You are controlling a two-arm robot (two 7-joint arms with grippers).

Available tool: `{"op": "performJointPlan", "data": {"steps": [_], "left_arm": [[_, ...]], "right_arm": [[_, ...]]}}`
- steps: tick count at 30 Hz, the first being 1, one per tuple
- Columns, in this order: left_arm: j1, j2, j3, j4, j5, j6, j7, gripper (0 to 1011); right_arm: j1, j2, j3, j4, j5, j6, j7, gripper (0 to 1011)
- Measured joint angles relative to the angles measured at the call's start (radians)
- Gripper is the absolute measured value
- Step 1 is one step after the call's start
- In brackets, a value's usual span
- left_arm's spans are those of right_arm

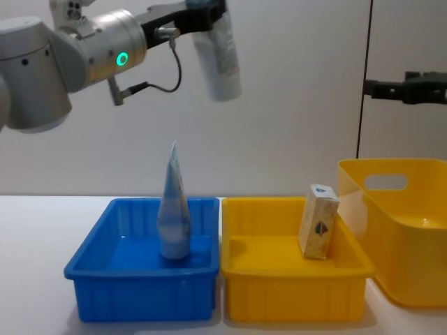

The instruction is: Bimanual collaborative sorting of washing and personal care products

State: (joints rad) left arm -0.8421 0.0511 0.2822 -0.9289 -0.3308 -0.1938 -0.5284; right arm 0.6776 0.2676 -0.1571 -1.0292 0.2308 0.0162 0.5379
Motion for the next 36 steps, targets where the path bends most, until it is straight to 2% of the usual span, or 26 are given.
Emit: {"op": "performJointPlan", "data": {"steps": [6,8,13,20,27,36], "left_arm": [[-0.029,-0.014,0.012,0.046,-0.01,-0.031,-0.033,234],[-0.039,-0.019,0.017,0.063,-0.012,-0.044,-0.043,234],[-0.054,-0.029,0.028,0.095,-0.013,-0.062,-0.055,234],[-0.062,-0.037,0.045,0.123,-0.01,-0.079,-0.054,234],[-0.063,-0.04,0.058,0.129,-0.002,-0.086,-0.043,234],[-0.053,-0.036,0.072,0.115,0.006,-0.088,-0.027,234]], "right_arm": [[-0.001,0.011,-0.023,-0.017,0.017,-0.023,0.074,1002],[0.0,0.018,-0.04,-0.023,0.018,-0.039,0.111,1002],[0.003,0.027,-0.062,-0.031,0.015,-0.06,0.146,1002],[0.014,0.046,-0.113,-0.047,-0.028,-0.113,0.187,1002],[0.027,0.057,-0.162,-0.054,-0.092,-0.162,0.184,1002],[0.05,0.045,-0.211,-0.035,-0.172,-0.211,0.126,1002]]}}
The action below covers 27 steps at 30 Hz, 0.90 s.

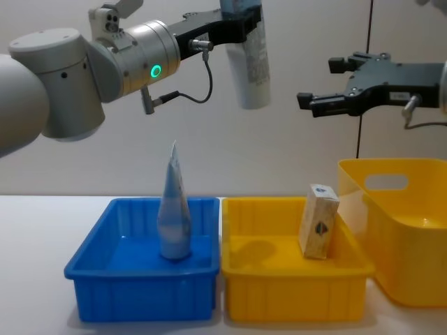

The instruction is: Bimanual collaborative sorting of washing and personal care products

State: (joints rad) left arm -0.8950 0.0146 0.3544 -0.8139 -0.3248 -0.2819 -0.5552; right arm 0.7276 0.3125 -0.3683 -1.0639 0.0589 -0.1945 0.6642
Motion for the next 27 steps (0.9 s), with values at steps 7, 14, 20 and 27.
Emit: {"op": "performJointPlan", "data": {"steps": [7,14,20,27], "left_arm": [[0.013,0.007,0.009,-0.025,0.002,0.003,0.009,234],[0.029,0.015,0.016,-0.054,0.003,0.008,0.017,234],[0.042,0.02,0.022,-0.078,0.001,0.012,0.022,234],[0.055,0.021,0.028,-0.097,-0.004,0.012,0.027,234]], "right_arm": [[0.02,-0.024,-0.022,0.031,-0.03,-0.015,-0.039,1002],[0.043,-0.05,-0.036,0.065,-0.041,-0.016,-0.064,1002],[0.061,-0.07,-0.045,0.091,-0.043,-0.016,-0.074,1002],[0.091,-0.098,-0.056,0.133,-0.041,-0.015,-0.083,1002]]}}
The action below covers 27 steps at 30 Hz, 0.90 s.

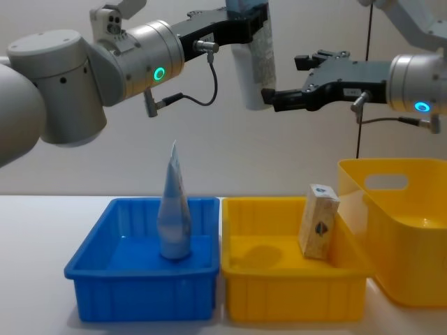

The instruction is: Bimanual collaborative sorting of washing and personal care products

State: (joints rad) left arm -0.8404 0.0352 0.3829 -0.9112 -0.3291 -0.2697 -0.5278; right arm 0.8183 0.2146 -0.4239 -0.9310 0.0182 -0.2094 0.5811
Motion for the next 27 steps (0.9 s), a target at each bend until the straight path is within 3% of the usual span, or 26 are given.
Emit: {"op": "performJointPlan", "data": {"steps": [27], "left_arm": [[0.021,-0.01,0.012,-0.015,-0.022,-0.012,0.004,234]], "right_arm": [[0.092,-0.085,-0.019,0.141,0.045,0.031,-0.001,1002]]}}
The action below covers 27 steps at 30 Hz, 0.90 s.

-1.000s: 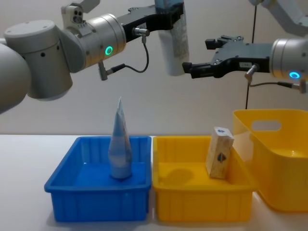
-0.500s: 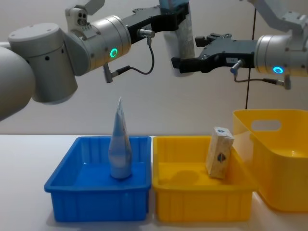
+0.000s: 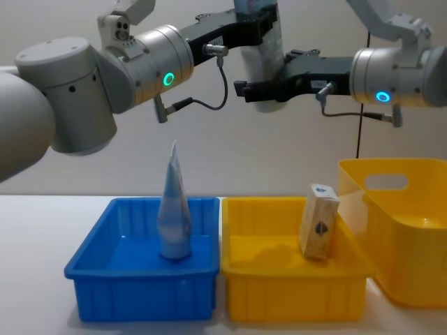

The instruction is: Bimanual collaborative sorting of washing and personal care products

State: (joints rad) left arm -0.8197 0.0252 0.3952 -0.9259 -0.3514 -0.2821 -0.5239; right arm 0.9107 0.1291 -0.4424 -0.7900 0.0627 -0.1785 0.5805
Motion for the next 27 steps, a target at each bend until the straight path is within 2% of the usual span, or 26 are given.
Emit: {"op": "performJointPlan", "data": {"steps": [5,19,27], "left_arm": [[0.001,-0.001,0.0,0.002,-0.002,-0.001,-0.001,234],[0.002,-0.002,0.0,0.004,-0.005,-0.003,-0.002,234],[0.002,-0.002,0.0,0.004,-0.005,-0.003,-0.002,234]], "right_arm": [[0.008,-0.008,-0.002,0.013,0.004,0.005,0.002,944],[0.021,-0.019,-0.005,0.033,0.011,0.013,0.004,546],[0.024,-0.021,-0.006,0.036,0.013,0.014,0.005,440]]}}
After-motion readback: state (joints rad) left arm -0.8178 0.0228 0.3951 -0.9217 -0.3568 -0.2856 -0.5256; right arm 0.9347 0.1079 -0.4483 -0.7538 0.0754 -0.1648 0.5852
